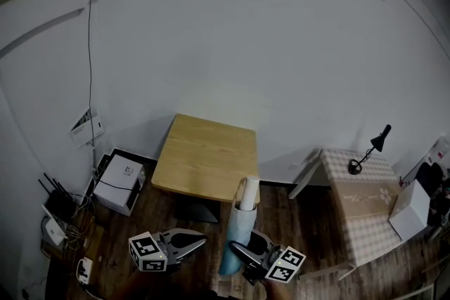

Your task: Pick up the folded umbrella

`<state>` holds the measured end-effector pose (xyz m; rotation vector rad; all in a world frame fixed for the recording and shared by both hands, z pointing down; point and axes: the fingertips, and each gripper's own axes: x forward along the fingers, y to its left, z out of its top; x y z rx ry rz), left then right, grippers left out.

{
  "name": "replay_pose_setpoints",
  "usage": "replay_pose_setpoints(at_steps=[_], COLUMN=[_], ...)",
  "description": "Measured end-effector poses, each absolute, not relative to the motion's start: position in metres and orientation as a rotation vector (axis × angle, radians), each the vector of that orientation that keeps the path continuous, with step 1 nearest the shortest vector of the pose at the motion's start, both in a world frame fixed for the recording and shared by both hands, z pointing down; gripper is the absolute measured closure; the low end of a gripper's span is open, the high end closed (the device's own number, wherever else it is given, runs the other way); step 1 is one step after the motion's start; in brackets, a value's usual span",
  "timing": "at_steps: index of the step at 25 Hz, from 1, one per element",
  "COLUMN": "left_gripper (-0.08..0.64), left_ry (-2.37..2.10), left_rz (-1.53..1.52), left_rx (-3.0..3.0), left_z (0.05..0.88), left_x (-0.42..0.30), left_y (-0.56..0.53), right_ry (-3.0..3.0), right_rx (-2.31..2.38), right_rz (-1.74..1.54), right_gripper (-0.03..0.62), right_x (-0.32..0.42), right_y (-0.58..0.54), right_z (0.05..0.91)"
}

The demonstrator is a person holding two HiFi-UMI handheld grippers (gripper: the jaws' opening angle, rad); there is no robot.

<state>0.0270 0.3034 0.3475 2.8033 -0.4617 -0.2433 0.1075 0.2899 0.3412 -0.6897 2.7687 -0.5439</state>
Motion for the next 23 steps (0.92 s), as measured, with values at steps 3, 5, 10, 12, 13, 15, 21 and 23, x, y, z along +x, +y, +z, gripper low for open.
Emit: replay_pose_setpoints(at_steps=[3, 5, 10, 12, 13, 15, 21, 23], left_gripper=[0.549, 0.549, 0.549, 0.548, 0.549, 0.549, 0.549, 0.549], left_ry=[-0.463, -0.459, -0.518, -0.503, -0.485, -0.455, -0.388, -0.373], left_rz=[-0.238, -0.214, -0.211, -0.180, -0.162, -0.134, -0.115, -0.118], left_rx=[2.818, 2.835, 2.783, 2.775, 2.781, 2.796, 2.783, 2.791], left_z=[0.335, 0.326, 0.335, 0.341, 0.341, 0.341, 0.342, 0.343], left_x=[0.045, 0.059, 0.065, 0.075, 0.082, 0.096, 0.132, 0.145], left_y=[0.301, 0.300, 0.290, 0.289, 0.291, 0.295, 0.292, 0.290], right_ry=[2.746, 2.708, 2.643, 2.635, 2.629, 2.616, 2.645, 2.662], right_rx=[-0.661, -0.661, -0.718, -0.732, -0.734, -0.740, -0.760, -0.757], right_rz=[-0.459, -0.436, -0.474, -0.477, -0.480, -0.490, -0.462, -0.451], right_gripper=[0.312, 0.311, 0.313, 0.311, 0.312, 0.313, 0.311, 0.311], right_x=[0.128, 0.146, 0.180, 0.190, 0.196, 0.206, 0.229, 0.238], right_y=[0.286, 0.285, 0.286, 0.287, 0.289, 0.291, 0.285, 0.283], right_z=[0.319, 0.311, 0.325, 0.329, 0.331, 0.334, 0.336, 0.334])
